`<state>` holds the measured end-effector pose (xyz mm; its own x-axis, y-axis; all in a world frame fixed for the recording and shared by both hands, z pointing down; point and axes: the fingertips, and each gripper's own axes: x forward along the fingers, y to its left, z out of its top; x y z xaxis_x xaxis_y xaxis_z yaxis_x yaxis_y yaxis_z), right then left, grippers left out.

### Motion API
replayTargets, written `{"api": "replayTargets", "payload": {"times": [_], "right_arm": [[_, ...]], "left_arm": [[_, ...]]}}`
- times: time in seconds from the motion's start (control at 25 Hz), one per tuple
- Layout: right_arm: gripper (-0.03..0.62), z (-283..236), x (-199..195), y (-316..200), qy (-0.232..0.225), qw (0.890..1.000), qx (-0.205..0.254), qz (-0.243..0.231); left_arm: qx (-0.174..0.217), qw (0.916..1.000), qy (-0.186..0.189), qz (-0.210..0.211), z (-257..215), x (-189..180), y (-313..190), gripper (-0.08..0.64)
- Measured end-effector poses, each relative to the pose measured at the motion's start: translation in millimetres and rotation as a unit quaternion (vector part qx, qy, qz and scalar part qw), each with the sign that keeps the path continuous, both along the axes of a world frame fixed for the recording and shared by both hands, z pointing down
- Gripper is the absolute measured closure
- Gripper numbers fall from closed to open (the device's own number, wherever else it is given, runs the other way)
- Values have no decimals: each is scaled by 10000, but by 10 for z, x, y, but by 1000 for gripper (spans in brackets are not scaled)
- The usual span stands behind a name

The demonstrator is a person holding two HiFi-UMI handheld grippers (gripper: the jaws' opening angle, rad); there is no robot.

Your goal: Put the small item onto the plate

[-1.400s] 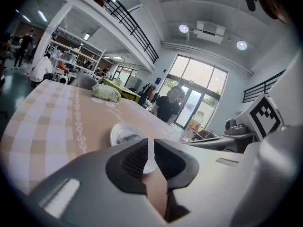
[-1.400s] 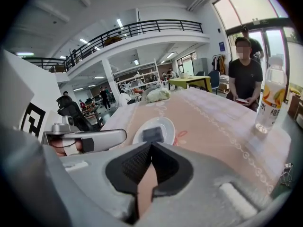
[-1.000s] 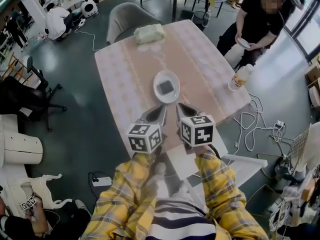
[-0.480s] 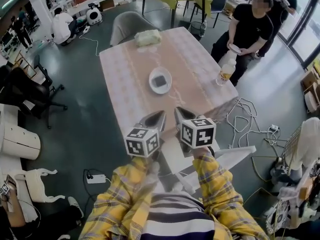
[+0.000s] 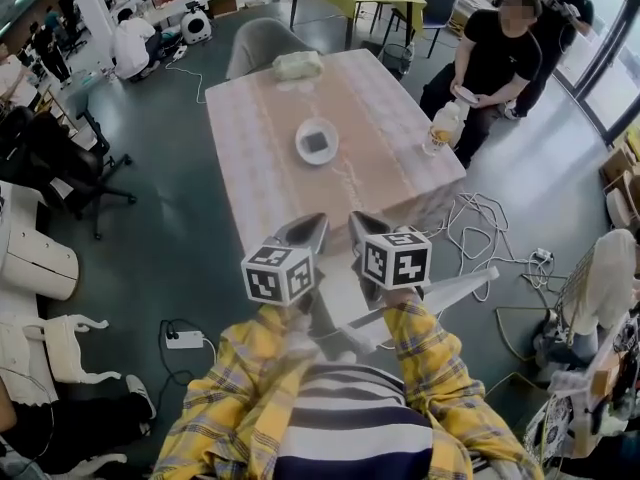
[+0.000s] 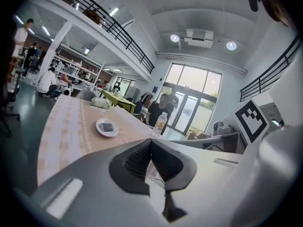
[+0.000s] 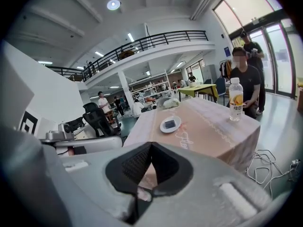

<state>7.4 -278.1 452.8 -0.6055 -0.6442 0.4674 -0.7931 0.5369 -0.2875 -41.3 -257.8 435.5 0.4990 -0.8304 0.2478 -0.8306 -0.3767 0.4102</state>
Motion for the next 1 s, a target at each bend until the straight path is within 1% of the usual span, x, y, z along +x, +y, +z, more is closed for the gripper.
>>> {"api": "replayTargets", "payload": {"times": [0.2, 0.32, 0.52, 0.72, 1.0], "right_arm": [[595, 5, 59, 175, -218, 9997, -87, -75], [595, 5, 91, 247, -190, 9997, -66, -142], [595, 11, 169, 335, -171, 9998, -56, -113], [595, 34, 214, 355, -209, 9997, -113, -105], [595, -1, 259, 329, -189, 9998, 0, -83]], "left_arm": [[-19, 9999, 87, -76, 16, 76, 169, 561], [-75, 9999, 69, -110, 63, 109, 250, 561], [-146, 9998, 30, -166, 119, 129, 347, 561], [-153, 9997, 11, -211, 116, 125, 334, 561], [-118, 9995, -12, -281, 105, 91, 309, 561]]}}
